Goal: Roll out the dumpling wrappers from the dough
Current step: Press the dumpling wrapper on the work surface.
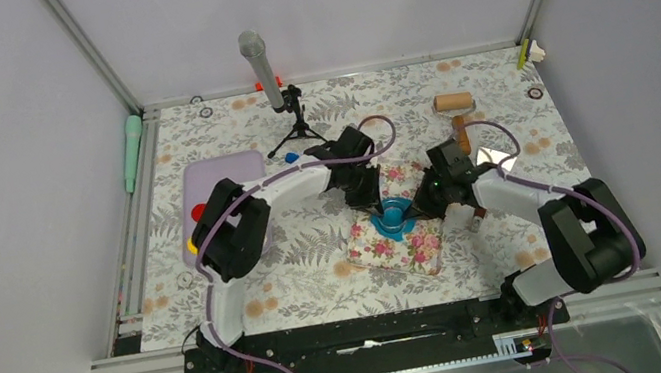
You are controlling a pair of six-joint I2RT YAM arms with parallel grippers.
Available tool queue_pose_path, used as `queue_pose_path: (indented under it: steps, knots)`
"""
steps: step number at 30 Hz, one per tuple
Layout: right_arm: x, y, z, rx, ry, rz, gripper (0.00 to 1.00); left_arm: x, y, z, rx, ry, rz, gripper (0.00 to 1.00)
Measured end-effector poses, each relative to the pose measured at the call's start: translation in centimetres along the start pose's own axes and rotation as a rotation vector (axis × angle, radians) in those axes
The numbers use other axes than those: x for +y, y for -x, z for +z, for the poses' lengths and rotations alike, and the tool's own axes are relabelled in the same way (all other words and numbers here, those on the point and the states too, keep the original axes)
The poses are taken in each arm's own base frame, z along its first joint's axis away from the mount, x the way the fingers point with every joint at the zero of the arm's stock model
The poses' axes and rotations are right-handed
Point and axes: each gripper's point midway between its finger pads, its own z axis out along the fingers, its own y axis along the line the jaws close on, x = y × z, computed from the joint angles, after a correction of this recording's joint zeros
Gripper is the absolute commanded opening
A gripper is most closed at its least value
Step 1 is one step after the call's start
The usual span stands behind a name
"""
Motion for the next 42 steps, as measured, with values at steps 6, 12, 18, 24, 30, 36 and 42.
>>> queue_pose_path:
  steps: [6, 12, 18, 24, 30, 36, 42]
  knots:
    - [-0.6, -0.7, -0.4, -0.107, 0.054, 0.017, 0.0, -0.6, 0.5, 0.4, 0.097, 0.016, 0.004, 0.0]
    - [-0.9, -0.8, -0.7, -0.181, 0.072, 0.047, 0.0, -0.9, 0.4, 0.4, 0.138, 0.025, 0.021, 0.0]
    - [-0.7, -0.7, -0.7, -0.171, 0.029, 0.03, 0.0, -1.1, 0.1, 0.2, 0.054, -0.026, 0.044, 0.0]
    - [-0.7, -0.5, -0.7, -0.143, -0.022, 0.011, 0.0, -1.1, 0.2, 0.2, 0.015, -0.04, 0.047, 0.0]
    - [-0.7, -0.2, -0.8, -0.128, -0.033, 0.007, 0.24, -1.1, 0.4, 0.2, 0.035, -0.012, 0.047, 0.0]
    - [-0.9, 0.3, -0.7, -0.126, -0.059, -0.018, 0.23, -1.1, 0.3, 0.2, 0.053, 0.005, 0.052, 0.0]
    - [-0.9, 0.3, -0.7, -0.121, -0.063, -0.033, 0.22, -1.2, 0.3, 0.1, 0.04, 0.026, 0.074, 0.0]
